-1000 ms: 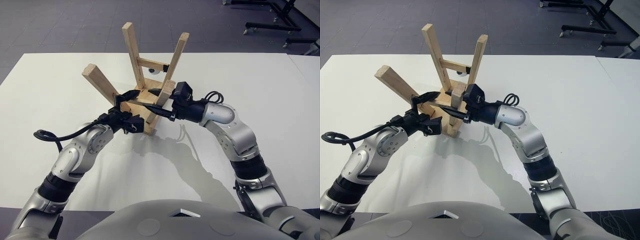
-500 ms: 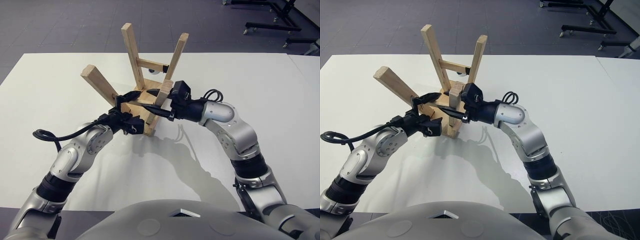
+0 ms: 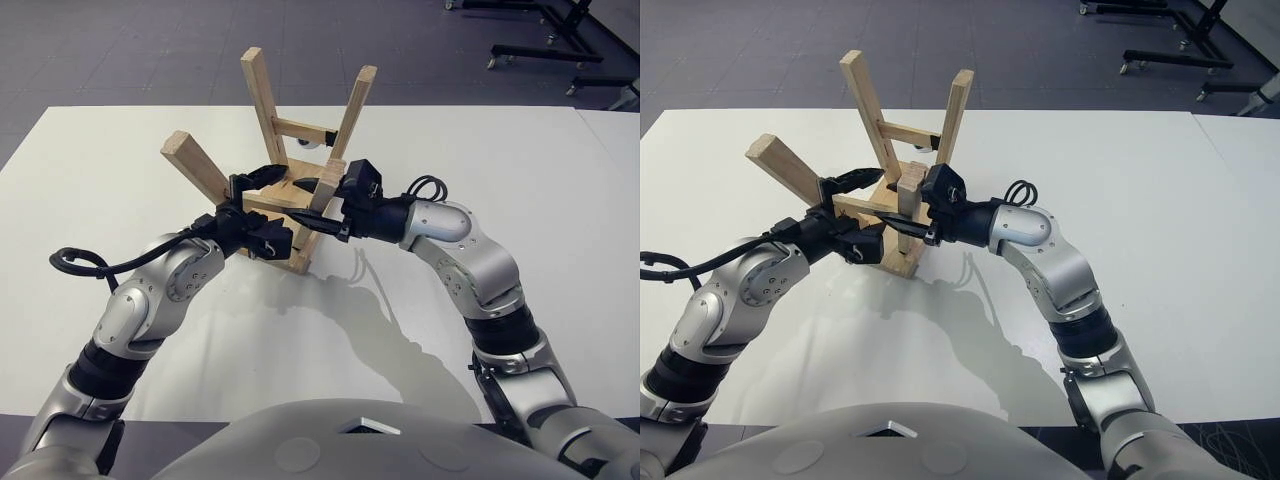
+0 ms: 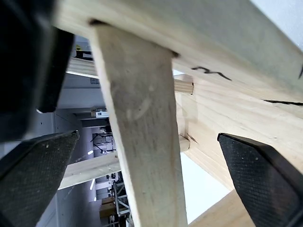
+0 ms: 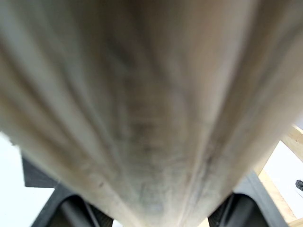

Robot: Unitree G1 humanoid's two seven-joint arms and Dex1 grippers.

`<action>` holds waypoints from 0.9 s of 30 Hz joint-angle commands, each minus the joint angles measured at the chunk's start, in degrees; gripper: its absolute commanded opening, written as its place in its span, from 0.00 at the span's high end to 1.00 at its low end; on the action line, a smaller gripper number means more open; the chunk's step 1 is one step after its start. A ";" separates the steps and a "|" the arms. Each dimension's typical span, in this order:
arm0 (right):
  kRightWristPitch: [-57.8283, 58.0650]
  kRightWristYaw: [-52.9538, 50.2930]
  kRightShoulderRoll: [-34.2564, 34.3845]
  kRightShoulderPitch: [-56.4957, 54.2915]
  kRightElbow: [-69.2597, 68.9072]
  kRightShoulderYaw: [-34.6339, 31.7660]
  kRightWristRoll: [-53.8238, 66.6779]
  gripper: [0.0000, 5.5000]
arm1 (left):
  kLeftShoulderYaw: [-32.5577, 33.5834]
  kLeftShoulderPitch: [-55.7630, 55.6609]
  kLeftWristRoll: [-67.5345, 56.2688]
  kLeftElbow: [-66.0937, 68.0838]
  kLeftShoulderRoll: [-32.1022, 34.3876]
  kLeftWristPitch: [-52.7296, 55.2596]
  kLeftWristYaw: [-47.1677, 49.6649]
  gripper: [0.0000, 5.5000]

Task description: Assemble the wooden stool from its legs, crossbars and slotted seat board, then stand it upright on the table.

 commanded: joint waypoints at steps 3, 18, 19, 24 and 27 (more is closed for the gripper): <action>2.81 0.34 -0.99 0.90 0.36 0.94 0.07 0.62 | -1.10 3.41 1.01 -2.12 -0.59 0.25 -0.94 0.02; 2.82 0.24 -0.79 0.42 0.43 1.18 0.41 0.62 | -2.79 7.33 4.40 5.42 1.03 -4.33 4.84 0.02; 2.79 0.25 -0.84 0.45 0.41 1.23 0.36 0.62 | -1.68 5.89 3.80 4.83 1.41 -4.19 4.23 0.02; 2.81 0.27 -0.99 0.38 0.37 1.54 0.23 0.62 | 1.56 0.27 1.79 3.05 1.96 -3.42 1.22 0.02; 2.89 0.42 -1.19 0.20 0.50 1.59 0.22 0.62 | 2.56 -1.55 0.54 1.21 1.87 -2.39 -1.04 0.02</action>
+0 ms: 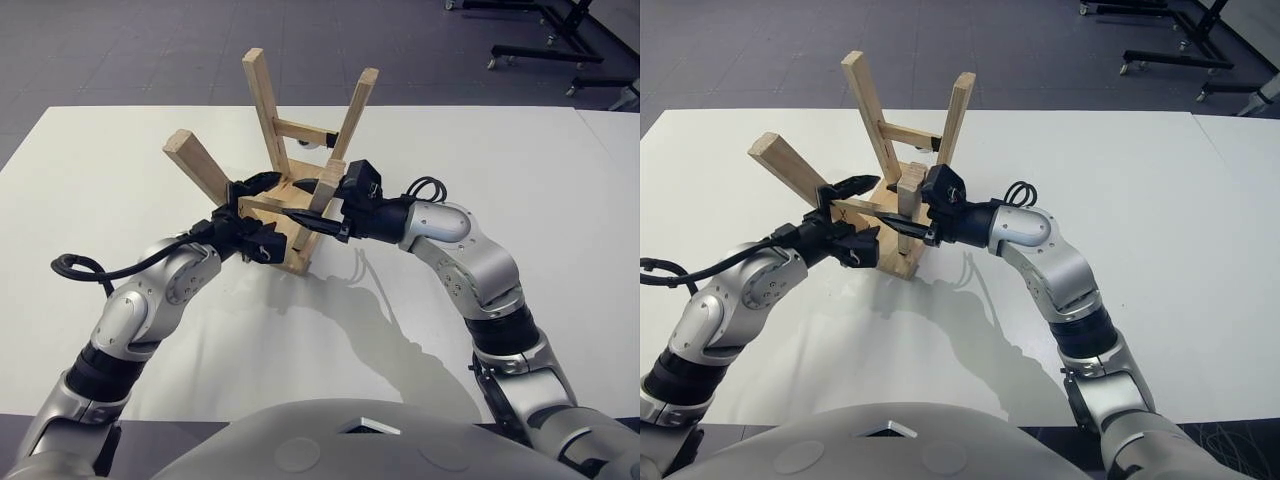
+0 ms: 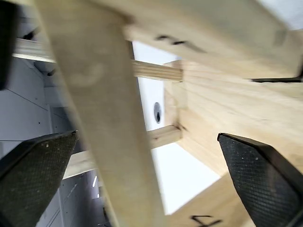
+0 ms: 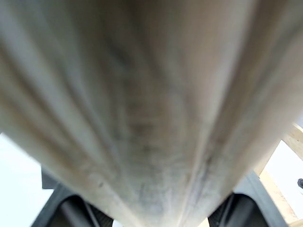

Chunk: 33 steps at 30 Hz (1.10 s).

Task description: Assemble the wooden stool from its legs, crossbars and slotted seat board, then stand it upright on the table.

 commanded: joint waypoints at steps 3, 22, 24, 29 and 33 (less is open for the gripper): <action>2.73 0.90 -1.40 0.13 0.57 0.96 -0.17 0.62 | 1.90 -3.43 -2.11 -4.12 -0.45 2.78 -4.57 0.02; 2.74 0.75 -1.38 -0.17 1.09 1.01 0.37 0.62 | -6.48 8.51 2.28 7.86 -2.41 -0.83 7.33 0.02; 2.81 0.70 -1.44 -0.02 0.88 1.03 0.40 0.62 | -4.95 6.34 1.40 6.17 -2.06 -0.23 6.22 0.02; 2.90 0.77 -1.71 0.26 0.72 1.12 0.36 0.62 | 2.01 -1.44 -2.72 -1.24 -0.20 2.75 -0.27 0.02; 2.78 0.78 -1.83 0.40 0.75 1.17 0.33 0.62 | 3.42 -3.19 -3.86 -5.03 -0.30 4.46 -3.68 0.02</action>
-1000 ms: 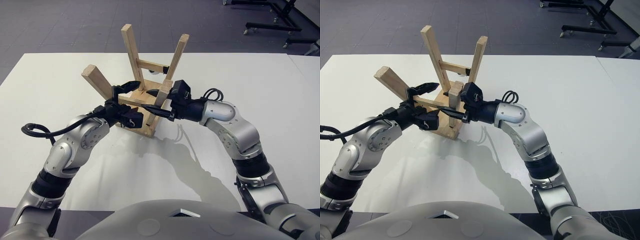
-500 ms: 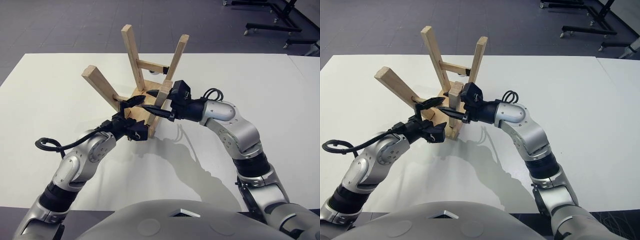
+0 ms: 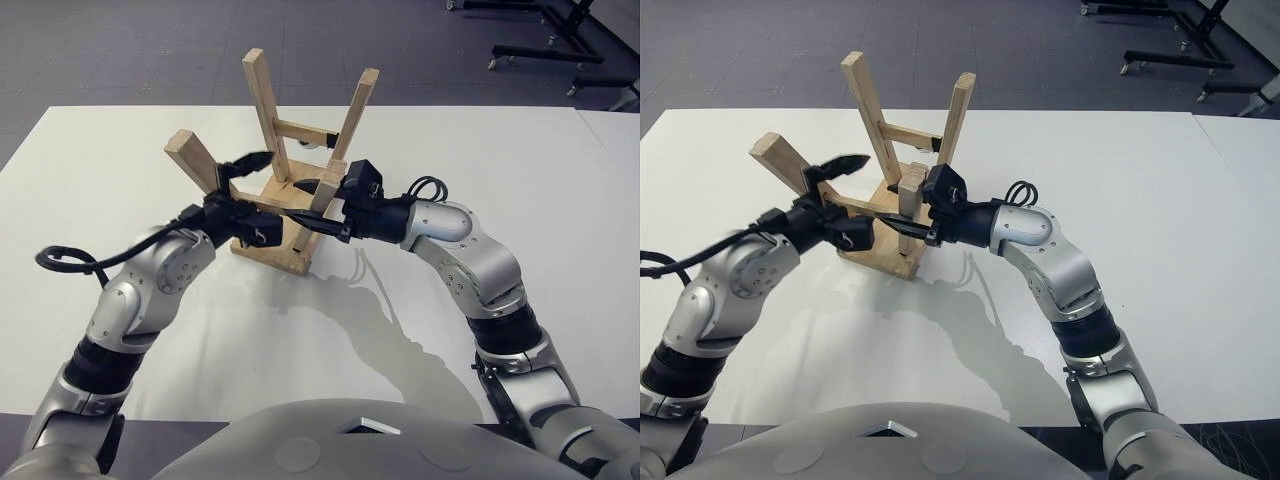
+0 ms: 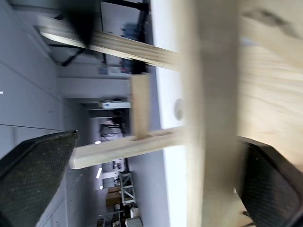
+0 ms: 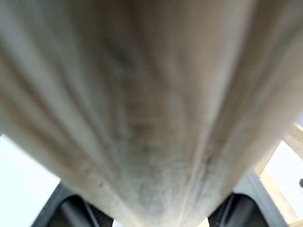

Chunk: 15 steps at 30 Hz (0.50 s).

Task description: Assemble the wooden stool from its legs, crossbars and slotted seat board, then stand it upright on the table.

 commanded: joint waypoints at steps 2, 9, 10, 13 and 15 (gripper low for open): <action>2.77 0.67 -0.98 0.63 0.72 1.21 -0.30 0.62 | -0.26 -0.35 -0.09 -5.01 -1.00 2.18 -3.21 0.02; 2.90 0.79 -0.90 0.29 0.96 1.30 -0.27 0.62 | -8.32 12.48 5.42 0.56 -3.19 -1.14 3.98 0.02; 2.88 0.93 -0.91 0.11 1.12 1.29 -0.23 0.62 | -9.63 13.55 6.60 3.29 -3.11 -2.02 5.66 0.02; 2.87 1.09 -0.90 -0.29 1.35 1.28 -0.19 0.62 | -11.20 14.20 7.97 9.98 -3.00 -3.65 10.01 0.02; 2.97 1.15 -0.99 -0.48 1.37 1.18 -0.11 0.62 | -10.81 12.77 7.73 10.27 -3.25 -3.47 10.54 0.02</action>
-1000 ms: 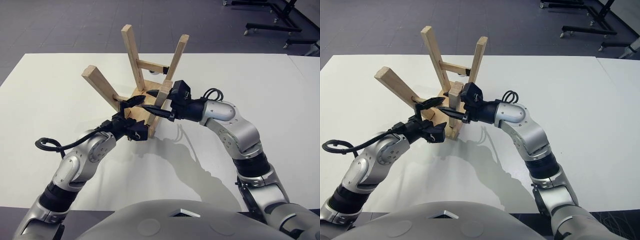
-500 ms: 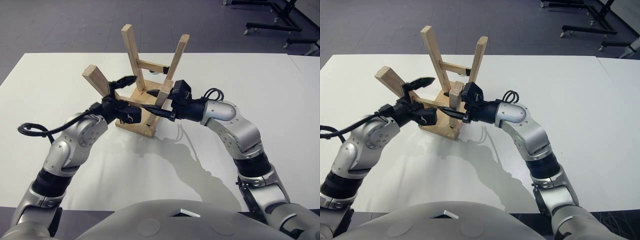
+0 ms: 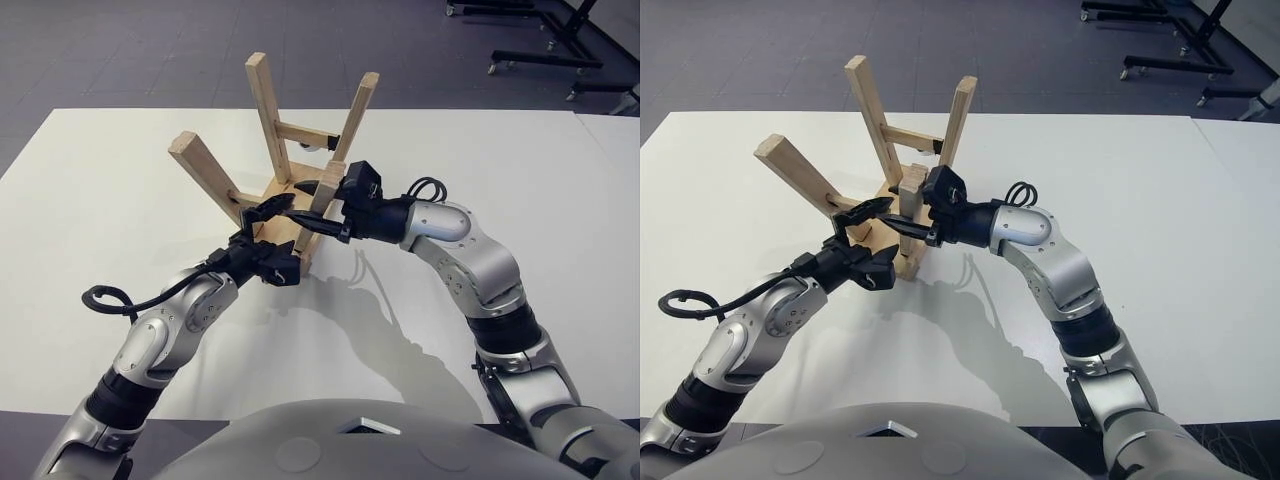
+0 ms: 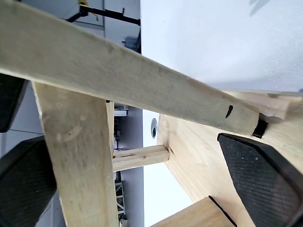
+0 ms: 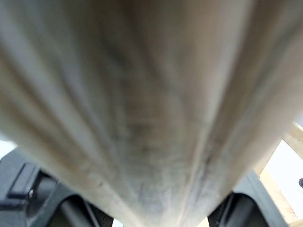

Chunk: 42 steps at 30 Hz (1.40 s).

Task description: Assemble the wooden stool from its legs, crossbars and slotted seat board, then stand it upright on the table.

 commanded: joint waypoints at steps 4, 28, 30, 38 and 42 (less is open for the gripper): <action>3.24 1.09 -1.00 -0.68 0.35 1.12 -0.04 0.62 | -0.09 -2.19 -0.28 3.46 0.85 1.47 -4.30 0.02; 4.40 -0.08 -1.42 -4.07 3.92 2.02 -2.29 0.62 | -2.19 4.30 1.92 3.91 -1.37 3.09 -3.26 0.02; 4.35 -0.11 -1.52 -3.82 3.74 2.08 -2.18 0.62 | -3.54 4.67 2.79 6.38 -1.33 2.44 -1.53 0.02; 4.54 -0.32 -2.00 -3.02 2.93 2.82 -2.36 0.62 | 2.45 -1.60 -0.44 2.18 0.71 3.81 -3.51 0.02; 4.64 -0.39 -2.09 -2.72 2.69 2.77 -2.23 0.62 | 6.07 -5.16 -2.39 -1.05 1.71 4.93 -6.71 0.02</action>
